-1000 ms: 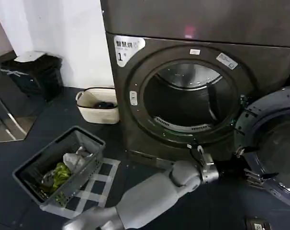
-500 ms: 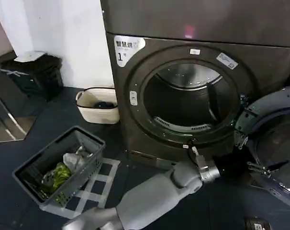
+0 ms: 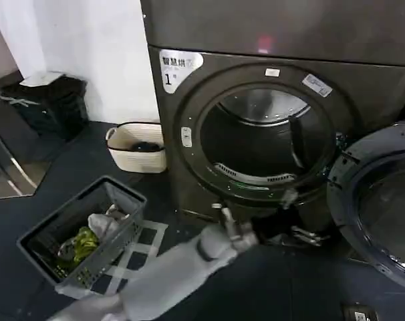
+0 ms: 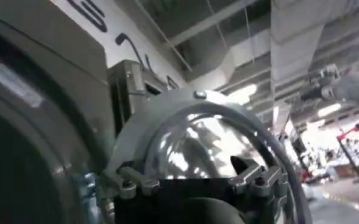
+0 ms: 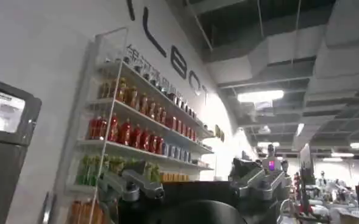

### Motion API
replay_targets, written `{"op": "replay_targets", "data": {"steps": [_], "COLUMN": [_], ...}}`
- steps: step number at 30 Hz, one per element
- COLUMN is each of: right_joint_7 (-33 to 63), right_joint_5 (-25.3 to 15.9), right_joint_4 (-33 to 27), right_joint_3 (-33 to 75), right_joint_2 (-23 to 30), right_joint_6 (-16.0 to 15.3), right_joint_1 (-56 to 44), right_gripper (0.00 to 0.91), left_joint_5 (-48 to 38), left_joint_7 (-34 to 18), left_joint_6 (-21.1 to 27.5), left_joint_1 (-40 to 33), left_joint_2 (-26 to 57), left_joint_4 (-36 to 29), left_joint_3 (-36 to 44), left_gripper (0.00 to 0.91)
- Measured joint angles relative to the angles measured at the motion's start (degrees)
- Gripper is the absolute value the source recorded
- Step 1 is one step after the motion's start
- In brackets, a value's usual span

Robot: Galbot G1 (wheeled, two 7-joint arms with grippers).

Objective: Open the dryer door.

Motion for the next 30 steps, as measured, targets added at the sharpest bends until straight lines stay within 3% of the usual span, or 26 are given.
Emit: {"op": "replay_targets", "data": {"steps": [8, 16, 30], "right_joint_7": [-0.1, -0.4, -0.6], "right_joint_5": [-0.1, -0.6, -3.0], "right_joint_4": [0.0, 0.4, 0.3], "right_joint_3": [0.7, 0.3, 0.3], "right_joint_2": [-0.6, -1.0, -1.3], "right_joint_6": [0.3, 0.2, 0.1], "right_joint_1": [-0.3, -0.1, 0.7], "right_gripper": [0.907, 0.907, 0.907], "left_joint_5": [4.5, 7.6, 9.9], "left_joint_7": [-0.4, -1.6, 4.3], "left_joint_6": [2.8, 13.6, 32.8], "left_joint_1": [0.9, 2.0, 6.4], "left_joint_2": [9.9, 20.3, 35.6], "left_joint_4": [-4.6, -8.5, -13.5], "left_joint_3": [-1.4, -3.7, -13.1], "left_gripper": [0.907, 0.907, 0.907]}}
